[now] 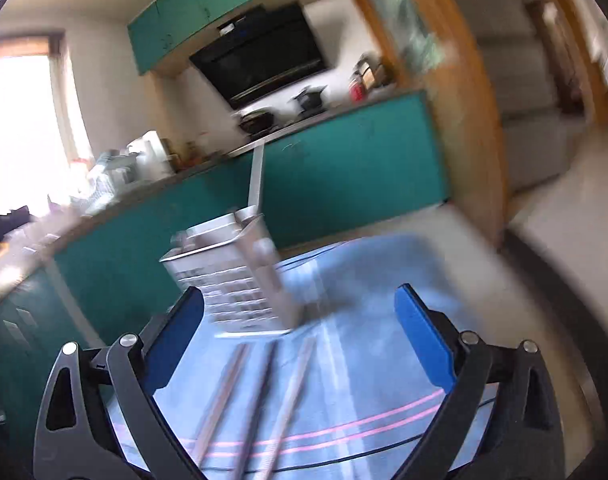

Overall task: Organize utensils
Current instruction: 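Carry the white chopstick over the caddy and release it with the left tool, then grasp a dark chopstick with the left tool while the right tool grasps a light chopstick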

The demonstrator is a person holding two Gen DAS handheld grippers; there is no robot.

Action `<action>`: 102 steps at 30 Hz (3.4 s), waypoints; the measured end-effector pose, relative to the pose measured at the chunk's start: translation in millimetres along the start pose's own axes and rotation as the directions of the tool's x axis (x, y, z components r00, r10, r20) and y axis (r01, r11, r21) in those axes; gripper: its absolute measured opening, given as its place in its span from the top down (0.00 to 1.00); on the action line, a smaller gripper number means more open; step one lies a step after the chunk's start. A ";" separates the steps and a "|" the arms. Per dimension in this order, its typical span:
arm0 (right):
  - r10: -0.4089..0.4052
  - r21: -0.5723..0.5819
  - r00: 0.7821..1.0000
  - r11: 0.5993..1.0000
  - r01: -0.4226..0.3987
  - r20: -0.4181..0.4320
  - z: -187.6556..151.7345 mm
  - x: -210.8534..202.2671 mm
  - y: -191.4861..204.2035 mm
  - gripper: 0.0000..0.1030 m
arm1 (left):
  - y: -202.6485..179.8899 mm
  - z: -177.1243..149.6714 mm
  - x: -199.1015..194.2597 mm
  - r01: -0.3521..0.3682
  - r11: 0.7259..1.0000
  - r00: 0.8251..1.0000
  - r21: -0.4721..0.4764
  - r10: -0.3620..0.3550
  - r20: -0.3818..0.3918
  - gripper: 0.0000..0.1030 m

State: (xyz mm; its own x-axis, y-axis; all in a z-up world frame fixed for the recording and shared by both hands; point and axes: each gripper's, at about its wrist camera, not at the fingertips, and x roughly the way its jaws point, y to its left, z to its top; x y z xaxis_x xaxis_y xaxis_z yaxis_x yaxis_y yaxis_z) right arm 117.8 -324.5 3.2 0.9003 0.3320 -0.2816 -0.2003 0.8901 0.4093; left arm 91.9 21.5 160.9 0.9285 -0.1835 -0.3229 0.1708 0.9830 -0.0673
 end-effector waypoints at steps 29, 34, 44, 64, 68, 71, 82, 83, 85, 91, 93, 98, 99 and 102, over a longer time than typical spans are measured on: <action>-0.002 0.042 0.994 0.999 0.007 -0.106 3.5 15.4 -26.8 0.09 | -12.8 29.4 201.8 -0.093 0.995 0.980 -0.020 0.088 -0.181 0.90; -0.020 0.021 0.994 1.000 0.022 -0.112 3.1 15.4 -24.3 0.09 | -17.5 16.6 144.6 -0.090 0.996 0.992 -0.007 0.089 -0.091 0.20; -0.106 -0.123 0.970 0.989 0.080 -0.220 -10.1 22.2 1.4 0.09 | -4.2 -132.4 62.9 -0.081 0.993 0.966 -0.087 0.057 -0.253 0.13; -0.298 -0.384 0.849 0.915 0.124 -0.436 -53.0 151.2 48.6 0.37 | -1.3 -166.7 95.6 -0.113 0.993 0.929 -0.018 0.099 -0.357 0.21; -0.334 -0.380 0.804 0.913 0.146 -0.492 -60.6 185.0 44.4 0.53 | 4.4 -168.0 98.9 -0.116 0.993 0.923 -0.016 0.102 -0.370 0.21; -0.343 -0.379 0.789 0.913 0.152 -0.510 -66.7 194.8 39.1 0.61 | 8.4 -167.8 101.9 -0.120 0.993 0.920 -0.016 0.106 -0.376 0.21; -0.171 -0.285 0.854 0.958 0.027 -0.492 -44.8 157.5 45.1 0.95 | -1.5 -173.3 152.5 -0.048 0.999 0.887 -0.014 0.036 -0.459 0.39; -0.155 -0.273 0.861 0.962 0.019 -0.484 -40.5 149.0 44.9 0.95 | -1.9 -172.7 160.7 -0.043 0.999 0.884 -0.019 0.029 -0.467 0.43; -0.123 -0.262 0.878 0.965 -0.002 -0.462 -33.0 129.6 45.5 0.95 | -2.1 -172.9 174.2 -0.037 0.999 0.874 -0.033 0.016 -0.486 0.47; -0.073 -0.255 0.893 0.966 -0.047 -0.443 -23.5 102.7 43.5 0.95 | -9.5 -178.3 214.9 -0.040 0.999 0.839 0.009 0.038 -0.543 0.61; -0.071 -0.249 0.891 0.967 -0.049 -0.448 -25.1 103.4 43.2 0.95 | -10.3 -179.9 221.6 -0.035 0.999 0.833 0.008 0.033 -0.553 0.62; -0.065 -0.243 0.890 0.969 -0.053 -0.452 -19.2 107.9 40.5 0.95 | -14.1 -188.1 239.0 -0.019 0.999 0.808 0.027 0.031 -0.588 0.65; -0.064 -0.242 0.890 0.969 -0.053 -0.452 -20.7 107.9 40.4 0.95 | -14.2 -189.3 241.7 -0.020 1.000 0.802 0.022 0.029 -0.597 0.65; -0.064 -0.239 0.890 0.970 -0.052 -0.452 -19.7 106.6 37.8 0.95 | -15.2 -190.5 247.9 -0.042 0.997 0.805 0.058 0.068 -0.590 0.65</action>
State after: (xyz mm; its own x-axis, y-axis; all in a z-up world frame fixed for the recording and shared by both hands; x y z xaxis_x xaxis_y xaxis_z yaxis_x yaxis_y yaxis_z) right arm 198.6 -249.3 -28.4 0.6393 0.3796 -0.6687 -0.3334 0.9205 0.2038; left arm 256.7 -40.3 -97.9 0.5645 -0.0851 -0.8211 0.1506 0.9886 0.0011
